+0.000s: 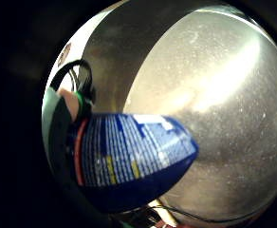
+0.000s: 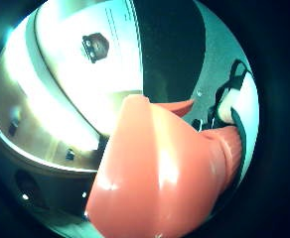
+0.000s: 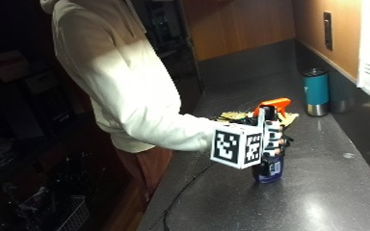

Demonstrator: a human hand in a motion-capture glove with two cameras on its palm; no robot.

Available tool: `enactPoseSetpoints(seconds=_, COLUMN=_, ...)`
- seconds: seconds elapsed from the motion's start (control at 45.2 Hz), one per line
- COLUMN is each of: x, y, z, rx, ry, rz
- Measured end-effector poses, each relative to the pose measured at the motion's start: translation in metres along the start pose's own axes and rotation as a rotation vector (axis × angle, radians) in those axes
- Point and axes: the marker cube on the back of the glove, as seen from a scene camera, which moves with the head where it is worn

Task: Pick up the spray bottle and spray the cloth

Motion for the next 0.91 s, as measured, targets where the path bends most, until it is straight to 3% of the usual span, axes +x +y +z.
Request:
enactPoseSetpoints(seconds=0.177, x=-0.047, y=0.031, z=0.036, rx=-0.401, ry=0.360, rz=-0.202)
enactPoseSetpoints(seconds=0.265, x=-0.080, y=0.026, z=0.017, rx=-0.571, ry=0.437, rz=-0.267)
enactPoseSetpoints(seconds=0.354, x=-0.099, y=0.050, z=0.047, rx=-0.700, ry=0.555, rz=-0.323)
enactPoseSetpoints(seconds=0.663, x=-0.145, y=0.100, z=0.095, rx=-0.943, ry=1.086, rz=-0.442)
enactPoseSetpoints(seconds=0.906, x=-0.173, y=0.138, z=0.128, rx=-0.935, ry=1.363, rz=-0.490)
